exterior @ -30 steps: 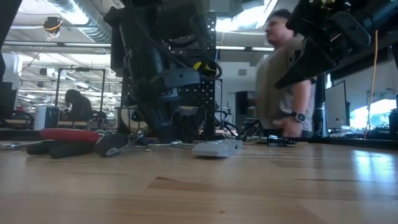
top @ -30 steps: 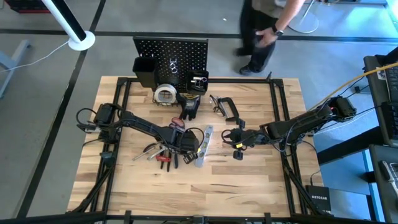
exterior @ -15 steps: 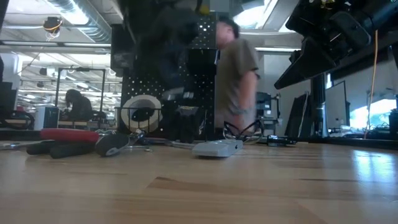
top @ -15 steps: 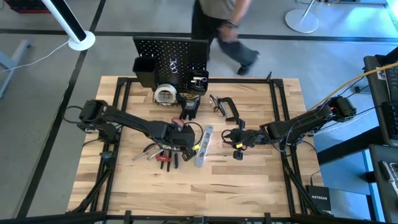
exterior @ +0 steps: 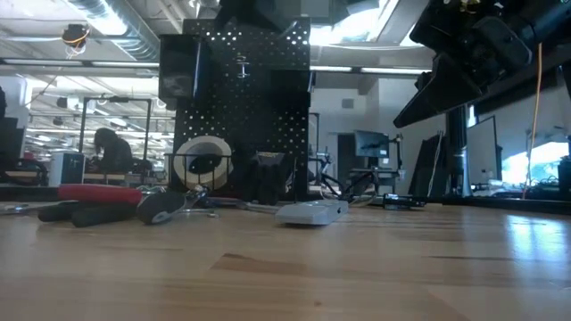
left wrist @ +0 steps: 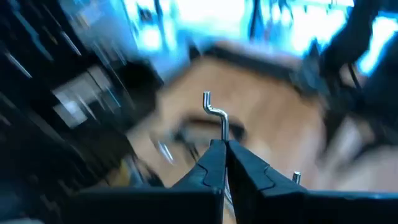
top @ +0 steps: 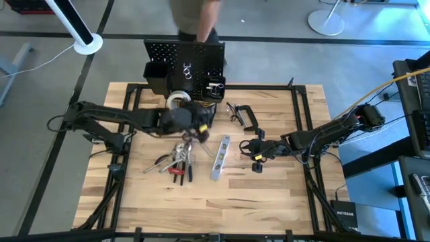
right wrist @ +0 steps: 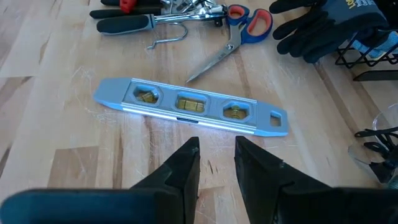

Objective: Hang tools onto peg board
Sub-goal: Put the top hanger hook into the right black bin on the pegboard

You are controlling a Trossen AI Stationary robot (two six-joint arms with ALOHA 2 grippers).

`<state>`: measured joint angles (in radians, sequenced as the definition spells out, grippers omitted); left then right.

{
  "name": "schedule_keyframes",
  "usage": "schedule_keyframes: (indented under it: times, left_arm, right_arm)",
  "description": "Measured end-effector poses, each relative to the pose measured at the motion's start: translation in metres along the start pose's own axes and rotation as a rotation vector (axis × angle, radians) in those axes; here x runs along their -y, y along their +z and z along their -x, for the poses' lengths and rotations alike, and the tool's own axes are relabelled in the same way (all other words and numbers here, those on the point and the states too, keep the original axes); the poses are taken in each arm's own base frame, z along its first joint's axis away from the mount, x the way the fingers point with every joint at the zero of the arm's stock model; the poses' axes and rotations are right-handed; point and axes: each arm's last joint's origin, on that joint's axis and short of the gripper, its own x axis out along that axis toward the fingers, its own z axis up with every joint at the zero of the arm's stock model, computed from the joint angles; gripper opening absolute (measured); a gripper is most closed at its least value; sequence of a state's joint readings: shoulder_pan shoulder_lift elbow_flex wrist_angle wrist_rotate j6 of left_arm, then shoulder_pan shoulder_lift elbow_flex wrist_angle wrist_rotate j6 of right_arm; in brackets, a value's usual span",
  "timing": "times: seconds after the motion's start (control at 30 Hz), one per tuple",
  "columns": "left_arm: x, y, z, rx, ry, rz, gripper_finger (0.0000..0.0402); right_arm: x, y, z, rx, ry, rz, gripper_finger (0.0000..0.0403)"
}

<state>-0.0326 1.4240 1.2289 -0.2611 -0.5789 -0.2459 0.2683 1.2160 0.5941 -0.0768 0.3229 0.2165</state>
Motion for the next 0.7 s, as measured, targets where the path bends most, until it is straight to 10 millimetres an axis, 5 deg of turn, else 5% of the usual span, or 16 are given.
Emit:
schedule_keyframes:
  times: [0.23,0.7]
  left_arm:
    - [-0.037,0.028,-0.017,0.180,0.123,-0.033,0.0001]
    - [-0.094,0.037,-0.038,0.216,0.271,0.188,0.0001]
  right_arm:
    - [0.000,0.000,0.000,-0.001,-0.001,0.001,0.0101]
    - [0.000,0.000,0.000,0.000,-0.002,0.001,0.0101]
